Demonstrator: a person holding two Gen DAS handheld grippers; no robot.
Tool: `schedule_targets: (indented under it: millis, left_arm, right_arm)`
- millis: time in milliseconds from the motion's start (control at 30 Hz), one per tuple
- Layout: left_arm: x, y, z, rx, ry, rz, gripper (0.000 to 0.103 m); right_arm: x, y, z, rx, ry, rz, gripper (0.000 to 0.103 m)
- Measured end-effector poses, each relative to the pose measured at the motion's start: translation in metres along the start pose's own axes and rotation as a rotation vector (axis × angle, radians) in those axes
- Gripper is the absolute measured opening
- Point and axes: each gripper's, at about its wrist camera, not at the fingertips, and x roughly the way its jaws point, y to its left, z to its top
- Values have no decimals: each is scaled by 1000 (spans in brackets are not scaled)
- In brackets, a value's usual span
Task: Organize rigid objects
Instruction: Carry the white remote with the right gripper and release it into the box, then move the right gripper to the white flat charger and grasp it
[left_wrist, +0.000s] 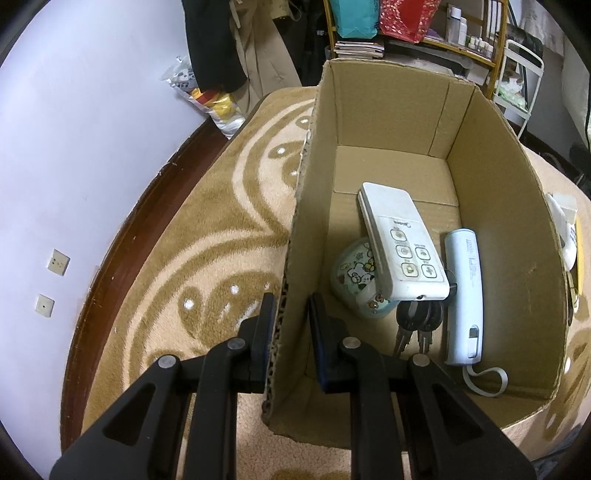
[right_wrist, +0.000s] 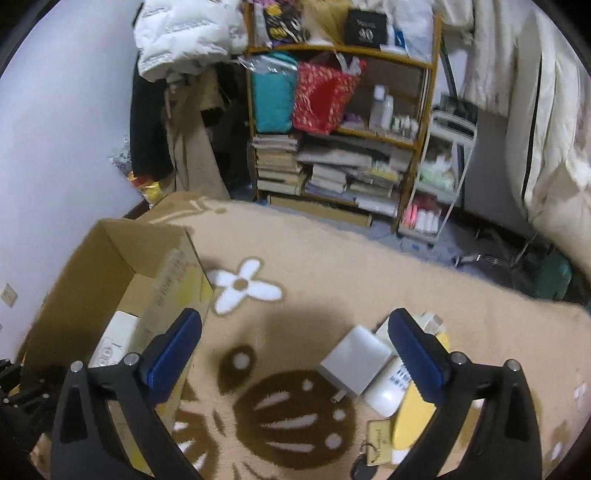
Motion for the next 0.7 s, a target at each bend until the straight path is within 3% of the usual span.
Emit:
schedule_targets:
  millis: [267, 700]
  left_arm:
    - [-3, 1, -2, -5, -14, -7, 17]
    - [-3, 1, -2, -8, -17, -2, 17]
  right_arm:
    - [47, -22, -26, -7, 137, 23, 103]
    - [69, -54, -34, 128, 184, 62, 103]
